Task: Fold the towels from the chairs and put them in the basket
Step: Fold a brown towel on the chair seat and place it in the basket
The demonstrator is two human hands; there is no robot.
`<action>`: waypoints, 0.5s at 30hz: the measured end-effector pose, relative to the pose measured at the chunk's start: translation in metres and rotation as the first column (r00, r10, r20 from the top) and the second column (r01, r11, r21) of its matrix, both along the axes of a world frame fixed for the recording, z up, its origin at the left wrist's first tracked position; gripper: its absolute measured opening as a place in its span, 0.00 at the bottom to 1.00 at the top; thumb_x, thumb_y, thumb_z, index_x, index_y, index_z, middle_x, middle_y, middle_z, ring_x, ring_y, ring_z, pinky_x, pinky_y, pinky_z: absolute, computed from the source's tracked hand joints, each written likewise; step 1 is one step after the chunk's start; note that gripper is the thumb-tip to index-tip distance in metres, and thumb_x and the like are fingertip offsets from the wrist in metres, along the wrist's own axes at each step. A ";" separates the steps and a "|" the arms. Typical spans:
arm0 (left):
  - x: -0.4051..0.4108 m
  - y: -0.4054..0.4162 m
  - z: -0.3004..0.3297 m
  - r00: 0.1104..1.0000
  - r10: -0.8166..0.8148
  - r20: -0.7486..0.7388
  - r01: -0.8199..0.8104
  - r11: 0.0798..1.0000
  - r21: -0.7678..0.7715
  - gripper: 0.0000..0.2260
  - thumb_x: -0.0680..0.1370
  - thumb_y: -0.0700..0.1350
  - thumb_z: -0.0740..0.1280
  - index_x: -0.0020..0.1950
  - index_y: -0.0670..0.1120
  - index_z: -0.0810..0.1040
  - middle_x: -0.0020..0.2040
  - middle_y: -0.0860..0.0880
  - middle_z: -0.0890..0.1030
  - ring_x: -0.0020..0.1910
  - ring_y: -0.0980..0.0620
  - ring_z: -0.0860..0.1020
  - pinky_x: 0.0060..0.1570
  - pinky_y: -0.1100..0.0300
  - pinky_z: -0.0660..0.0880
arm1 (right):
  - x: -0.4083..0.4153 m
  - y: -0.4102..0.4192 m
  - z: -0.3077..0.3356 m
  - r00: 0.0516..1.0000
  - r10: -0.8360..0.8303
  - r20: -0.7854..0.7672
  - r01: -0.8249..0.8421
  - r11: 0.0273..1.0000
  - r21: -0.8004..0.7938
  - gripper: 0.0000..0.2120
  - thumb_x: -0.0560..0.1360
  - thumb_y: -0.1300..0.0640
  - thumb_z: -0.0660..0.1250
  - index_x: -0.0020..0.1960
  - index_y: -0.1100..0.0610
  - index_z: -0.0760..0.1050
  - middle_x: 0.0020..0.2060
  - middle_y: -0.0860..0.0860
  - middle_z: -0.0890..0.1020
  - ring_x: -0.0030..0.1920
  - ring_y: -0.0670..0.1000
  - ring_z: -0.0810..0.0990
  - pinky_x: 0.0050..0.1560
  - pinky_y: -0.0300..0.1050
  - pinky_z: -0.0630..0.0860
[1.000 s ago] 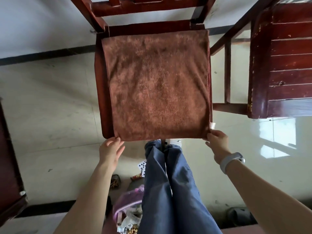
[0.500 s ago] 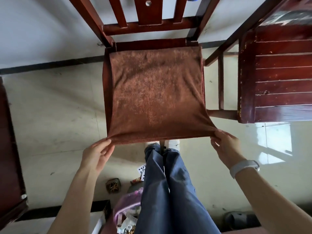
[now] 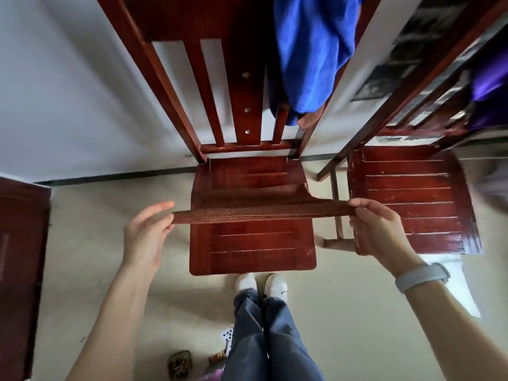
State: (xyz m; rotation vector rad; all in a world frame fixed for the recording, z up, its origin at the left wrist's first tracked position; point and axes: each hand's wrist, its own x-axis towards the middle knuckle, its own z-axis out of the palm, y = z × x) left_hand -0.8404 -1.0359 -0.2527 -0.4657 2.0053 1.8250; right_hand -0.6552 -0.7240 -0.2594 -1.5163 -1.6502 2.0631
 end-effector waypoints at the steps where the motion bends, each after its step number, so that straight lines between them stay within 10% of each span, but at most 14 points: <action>1: -0.002 0.000 0.011 0.994 -0.087 -0.071 0.083 0.995 -0.049 0.13 0.75 0.29 0.62 0.43 0.47 0.79 0.49 0.49 0.79 0.47 0.56 0.77 0.44 0.70 0.75 | -0.002 0.004 0.012 0.998 0.066 0.016 -0.067 0.995 0.074 0.14 0.75 0.66 0.59 0.43 0.51 0.80 0.36 0.53 0.76 0.34 0.47 0.75 0.28 0.38 0.73; 6: -0.008 -0.005 0.045 0.865 -0.472 -0.169 0.373 0.832 -0.411 0.08 0.72 0.37 0.70 0.47 0.48 0.82 0.44 0.55 0.81 0.38 0.70 0.77 0.40 0.82 0.67 | -0.010 0.011 0.052 0.890 0.393 0.233 -0.453 0.698 0.554 0.13 0.71 0.67 0.67 0.54 0.57 0.77 0.46 0.52 0.76 0.43 0.51 0.77 0.47 0.39 0.72; 15: 0.000 -0.008 0.061 0.458 -0.850 -0.262 0.318 0.432 -0.844 0.07 0.70 0.37 0.73 0.47 0.39 0.83 0.43 0.43 0.81 0.34 0.45 0.79 0.37 0.59 0.72 | 0.001 0.012 0.069 0.853 0.395 0.340 -0.478 0.334 0.812 0.05 0.72 0.66 0.68 0.47 0.65 0.80 0.45 0.57 0.77 0.43 0.54 0.75 0.43 0.51 0.77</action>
